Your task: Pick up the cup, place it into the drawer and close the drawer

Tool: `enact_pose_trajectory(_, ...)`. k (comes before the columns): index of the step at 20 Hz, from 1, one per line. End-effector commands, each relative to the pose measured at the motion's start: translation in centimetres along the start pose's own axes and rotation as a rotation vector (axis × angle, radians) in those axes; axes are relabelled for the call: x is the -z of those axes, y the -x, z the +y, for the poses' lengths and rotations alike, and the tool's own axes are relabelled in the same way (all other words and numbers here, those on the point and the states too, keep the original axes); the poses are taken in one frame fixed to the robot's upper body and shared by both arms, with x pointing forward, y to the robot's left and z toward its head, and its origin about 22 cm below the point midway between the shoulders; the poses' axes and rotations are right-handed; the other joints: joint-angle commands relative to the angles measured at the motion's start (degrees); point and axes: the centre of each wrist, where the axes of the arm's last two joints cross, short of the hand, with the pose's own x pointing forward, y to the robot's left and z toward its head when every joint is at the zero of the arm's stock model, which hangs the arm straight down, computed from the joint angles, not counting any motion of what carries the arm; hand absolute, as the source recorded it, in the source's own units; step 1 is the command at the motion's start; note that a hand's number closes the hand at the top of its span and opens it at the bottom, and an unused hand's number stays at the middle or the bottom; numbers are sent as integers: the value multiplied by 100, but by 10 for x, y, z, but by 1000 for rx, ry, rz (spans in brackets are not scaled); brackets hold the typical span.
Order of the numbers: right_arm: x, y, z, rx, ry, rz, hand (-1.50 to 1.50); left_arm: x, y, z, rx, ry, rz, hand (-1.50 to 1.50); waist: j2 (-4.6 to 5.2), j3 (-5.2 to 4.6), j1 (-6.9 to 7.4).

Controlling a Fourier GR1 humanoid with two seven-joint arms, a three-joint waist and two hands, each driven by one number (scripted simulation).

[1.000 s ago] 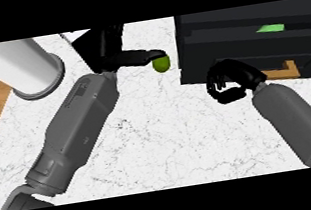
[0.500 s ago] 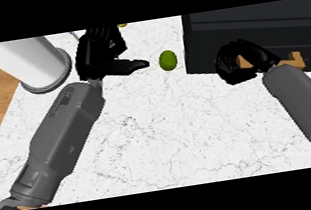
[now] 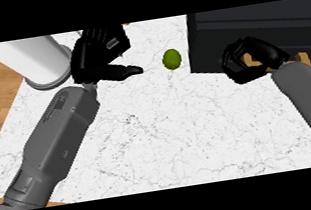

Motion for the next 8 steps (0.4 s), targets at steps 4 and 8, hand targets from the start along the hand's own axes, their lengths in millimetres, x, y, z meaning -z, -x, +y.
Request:
enact_pose_trajectory(4, -6, -52, -89, -104, 256, -14, 150, -4, -3, 8, -23, 21, -7, -150, 109, -72, 309)
enact_pose_trajectory(8, -11, -52, -94, -89, 248, -23, 150, -5, -4, 12, -13, 21, -4, -150, 99, -67, 277)
